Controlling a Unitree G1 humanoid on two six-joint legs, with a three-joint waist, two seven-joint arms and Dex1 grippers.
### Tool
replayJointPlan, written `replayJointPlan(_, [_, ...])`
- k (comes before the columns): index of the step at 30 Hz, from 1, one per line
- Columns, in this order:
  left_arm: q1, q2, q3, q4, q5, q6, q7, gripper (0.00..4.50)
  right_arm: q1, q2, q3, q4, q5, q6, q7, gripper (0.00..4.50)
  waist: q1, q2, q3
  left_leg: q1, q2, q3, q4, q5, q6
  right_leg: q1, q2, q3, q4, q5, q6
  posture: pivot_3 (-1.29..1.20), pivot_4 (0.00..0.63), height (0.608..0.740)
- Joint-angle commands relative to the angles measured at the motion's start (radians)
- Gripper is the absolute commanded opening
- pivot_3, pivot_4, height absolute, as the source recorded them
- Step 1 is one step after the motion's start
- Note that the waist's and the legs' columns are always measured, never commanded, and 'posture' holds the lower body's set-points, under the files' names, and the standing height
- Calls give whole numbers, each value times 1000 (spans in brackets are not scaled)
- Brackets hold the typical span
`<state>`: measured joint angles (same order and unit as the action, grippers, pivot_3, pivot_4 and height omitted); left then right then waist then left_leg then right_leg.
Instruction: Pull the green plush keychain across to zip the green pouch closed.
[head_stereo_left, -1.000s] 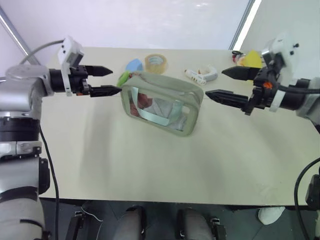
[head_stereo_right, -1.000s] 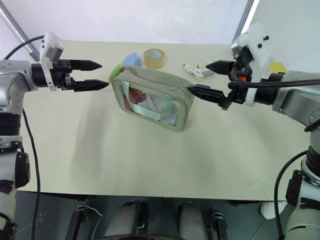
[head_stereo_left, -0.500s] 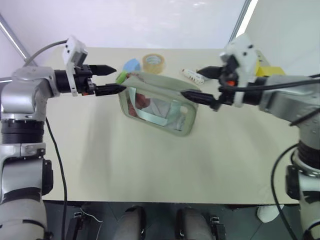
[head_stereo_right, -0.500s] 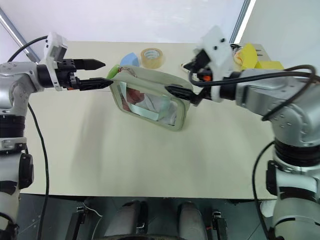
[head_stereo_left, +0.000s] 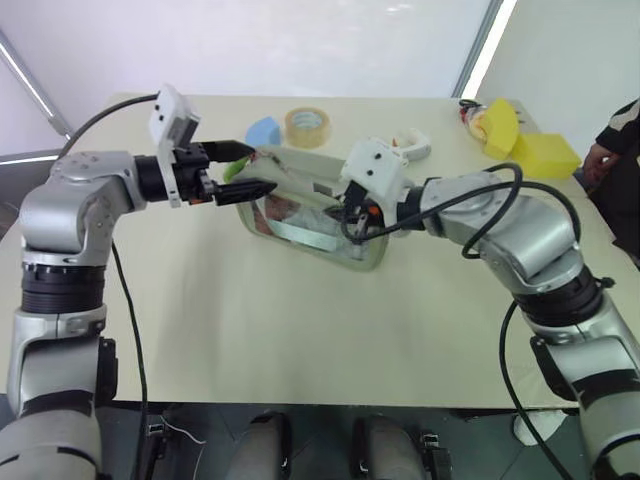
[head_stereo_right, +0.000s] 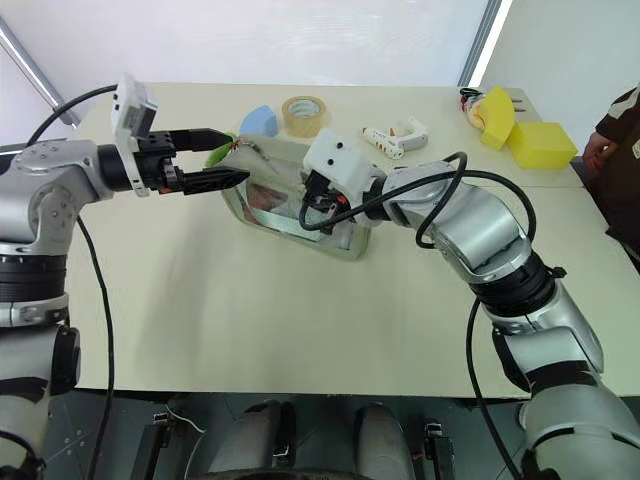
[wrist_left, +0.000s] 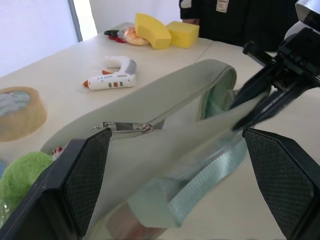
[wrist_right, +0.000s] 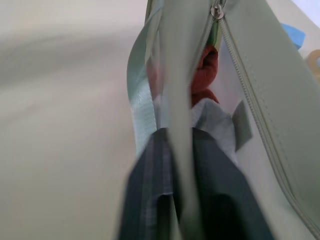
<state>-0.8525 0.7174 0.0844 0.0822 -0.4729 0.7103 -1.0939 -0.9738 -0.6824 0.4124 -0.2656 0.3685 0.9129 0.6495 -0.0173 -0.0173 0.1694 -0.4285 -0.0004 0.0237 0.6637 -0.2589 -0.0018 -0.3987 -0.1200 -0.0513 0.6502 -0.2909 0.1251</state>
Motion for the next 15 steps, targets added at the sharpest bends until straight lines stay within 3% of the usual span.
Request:
replayJointPlan(1, [-9, 17, 32, -31, -25, -5, 10, 4500, -57, -43, 28, 56, -165, -277, 80, 51, 0, 0, 0, 0, 0, 0, 0, 0, 0, 0, 0, 0, 0, 0, 0, 0, 150, 740])
replayJointPlan(3, [-14, 18, 31, -17, -20, -16, 16, 4500, -63, -83, 49, 147, -269, -498, 137, 51, 2, 0, 0, 0, 0, 0, 0, 0, 0, 0, 0, 0, 0, 0, 0, 0, 150, 740])
replayJointPlan(8, [-4, 15, 16, -8, -11, -40, 20, 4500, -25, -88, 18, 309, -333, -792, 239, 51, 0, 0, 0, 0, 0, 0, 0, 0, 0, 0, 0, 0, -1, 0, 0, 0, 150, 740])
replayJointPlan(11, [-4, 11, 10, -11, -13, -40, 25, 4500, -3, -77, -2, 351, -348, -849, 273, 51, 0, 0, 0, 0, 0, 0, 0, 0, 0, 0, 0, 0, -1, 0, 0, 0, 150, 740])
replayJointPlan(15, [-10, 9, 5, -6, -11, -44, 28, 4500, 14, -24, -42, 347, -323, -752, 283, 51, 0, 0, 0, 0, 0, 0, 0, 1, -1, 1, 0, 0, -1, 0, 0, 0, 150, 740])
